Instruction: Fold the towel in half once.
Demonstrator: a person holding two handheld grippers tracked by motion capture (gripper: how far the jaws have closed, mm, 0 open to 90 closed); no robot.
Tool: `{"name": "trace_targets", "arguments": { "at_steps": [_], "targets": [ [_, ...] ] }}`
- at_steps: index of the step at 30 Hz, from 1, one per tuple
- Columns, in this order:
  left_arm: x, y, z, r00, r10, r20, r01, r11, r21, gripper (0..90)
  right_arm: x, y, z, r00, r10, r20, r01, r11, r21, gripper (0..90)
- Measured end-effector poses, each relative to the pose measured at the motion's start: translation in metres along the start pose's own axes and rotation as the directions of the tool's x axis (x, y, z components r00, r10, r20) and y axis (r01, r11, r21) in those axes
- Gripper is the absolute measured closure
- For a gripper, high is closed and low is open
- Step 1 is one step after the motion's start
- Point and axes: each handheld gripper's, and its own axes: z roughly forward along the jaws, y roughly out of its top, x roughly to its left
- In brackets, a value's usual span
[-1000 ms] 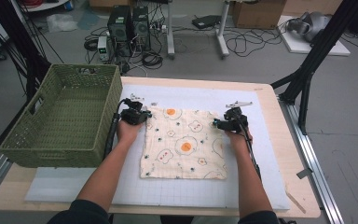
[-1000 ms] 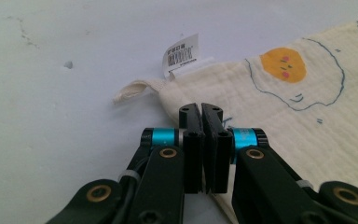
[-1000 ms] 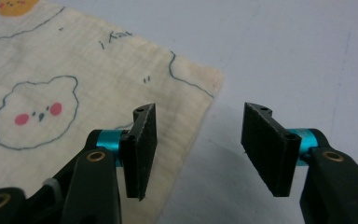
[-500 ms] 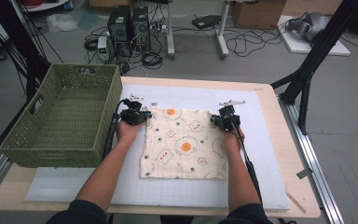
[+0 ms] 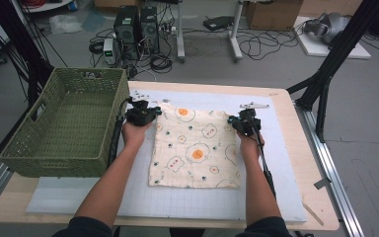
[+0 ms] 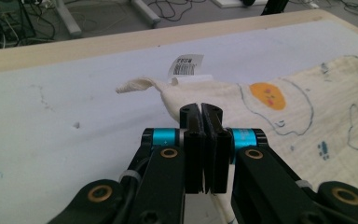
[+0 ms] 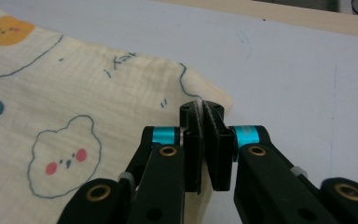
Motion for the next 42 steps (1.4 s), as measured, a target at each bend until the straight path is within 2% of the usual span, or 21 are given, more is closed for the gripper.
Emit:
{"name": "trace_targets", "arguments": {
  "at_steps": [3, 5, 8, 12, 14, 16, 18, 20, 26, 31, 36, 39, 42],
  "targets": [
    [-0.003, -0.001, -0.004, 0.9997, 0.002, 0.024, -0.003, 0.9999, 0.016, 87.3, 0.004, -0.002, -0.008, 0.9999, -0.010, -0.002, 0.010, 1.000, -0.021, 86.5],
    [-0.006, -0.002, -0.009, 0.9996, 0.009, 0.026, -0.009, 1.0000, -0.001, 87.2, 0.006, -0.004, -0.014, 0.9998, -0.005, -0.017, 0.004, 0.999, -0.038, 86.5],
    [-0.010, 0.000, -0.017, 0.9987, 0.012, 0.049, -0.012, 0.9999, -0.009, 87.2, 0.010, -0.007, -0.022, 0.9994, -0.030, -0.018, 0.029, 0.999, -0.021, 86.5],
    [-0.016, 0.000, -0.028, 0.9968, 0.033, 0.073, -0.033, 0.9995, 0.000, 87.2, 0.012, -0.012, -0.033, 0.9988, -0.044, -0.023, 0.043, 0.998, -0.037, 86.5],
    [-0.020, 0.002, -0.035, 0.9944, 0.058, 0.088, -0.059, 0.9982, 0.008, 87.2, 0.015, -0.013, -0.040, 0.9976, -0.065, -0.023, 0.064, 0.997, -0.037, 86.5],
    [-0.025, 0.004, -0.041, 0.9918, 0.086, 0.095, -0.086, 0.9963, 0.001, 87.2, 0.020, -0.013, -0.047, 0.9949, -0.101, -0.011, 0.100, 0.993, -0.064, 86.5],
    [-0.030, 0.006, -0.046, 0.9875, 0.121, 0.101, -0.122, 0.9926, -0.004, 87.2, 0.023, -0.015, -0.053, 0.9939, -0.108, -0.021, 0.106, 0.992, -0.073, 86.5],
    [-0.034, 0.005, -0.052, 0.9855, 0.134, 0.104, -0.133, 0.9910, -0.017, 87.2, 0.025, -0.017, -0.058, 0.9934, -0.111, -0.028, 0.109, 0.992, -0.071, 86.5],
    [-0.033, -0.014, -0.064, 0.9854, 0.108, 0.132, -0.106, 0.9942, -0.022, 87.2, 0.028, -0.026, -0.070, 0.9913, -0.122, -0.049, 0.118, 0.990, -0.080, 86.5],
    [-0.035, -0.033, -0.075, 0.9819, 0.112, 0.153, -0.110, 0.9937, -0.020, 87.2, 0.032, -0.037, -0.078, 0.9888, -0.125, -0.081, 0.117, 0.989, -0.094, 86.5],
    [-0.037, -0.048, -0.084, 0.9809, 0.109, 0.161, -0.106, 0.9939, -0.029, 87.1, 0.036, -0.049, -0.084, 0.9852, -0.150, -0.083, 0.142, 0.985, -0.093, 86.4],
    [-0.040, -0.057, -0.089, 0.9780, 0.114, 0.175, -0.112, 0.9935, -0.023, 87.1, 0.037, -0.057, -0.091, 0.9844, -0.151, -0.090, 0.143, 0.986, -0.090, 86.4],
    [-0.045, -0.065, -0.092, 0.9731, 0.133, 0.188, -0.133, 0.9910, -0.011, 87.1, 0.037, -0.065, -0.096, 0.9830, -0.156, -0.098, 0.148, 0.986, -0.081, 86.5]
  ]
}}
